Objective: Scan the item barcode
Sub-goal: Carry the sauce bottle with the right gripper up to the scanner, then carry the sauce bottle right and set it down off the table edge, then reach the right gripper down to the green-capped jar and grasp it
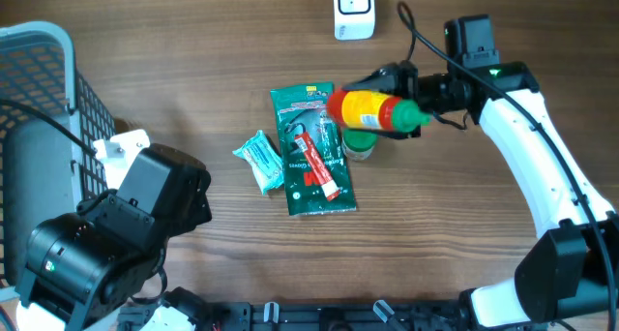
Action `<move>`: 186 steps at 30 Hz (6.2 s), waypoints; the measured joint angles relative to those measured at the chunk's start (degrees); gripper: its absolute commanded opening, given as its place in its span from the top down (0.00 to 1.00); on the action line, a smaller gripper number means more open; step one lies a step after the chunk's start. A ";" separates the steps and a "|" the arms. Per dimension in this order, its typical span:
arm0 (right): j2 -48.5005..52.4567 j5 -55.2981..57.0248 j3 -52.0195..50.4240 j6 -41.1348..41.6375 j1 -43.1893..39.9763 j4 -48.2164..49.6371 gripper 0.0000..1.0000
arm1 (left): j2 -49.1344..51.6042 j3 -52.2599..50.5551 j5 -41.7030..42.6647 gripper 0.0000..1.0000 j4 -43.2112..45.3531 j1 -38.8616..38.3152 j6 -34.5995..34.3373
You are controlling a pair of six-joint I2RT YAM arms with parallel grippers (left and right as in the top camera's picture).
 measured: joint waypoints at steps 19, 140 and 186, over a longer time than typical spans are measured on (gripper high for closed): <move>1.16 68.89 -0.31 -14.23 -0.52 35.34 0.62 | 0.00 -0.02 0.00 0.00 -0.02 0.00 0.00; 15.30 82.99 13.68 -65.96 11.91 -24.15 0.00 | 0.00 -0.02 0.00 0.00 0.07 0.00 0.00; 15.37 74.77 13.60 -40.74 10.23 -18.01 0.00 | 0.00 -0.02 0.00 0.00 0.00 0.00 0.00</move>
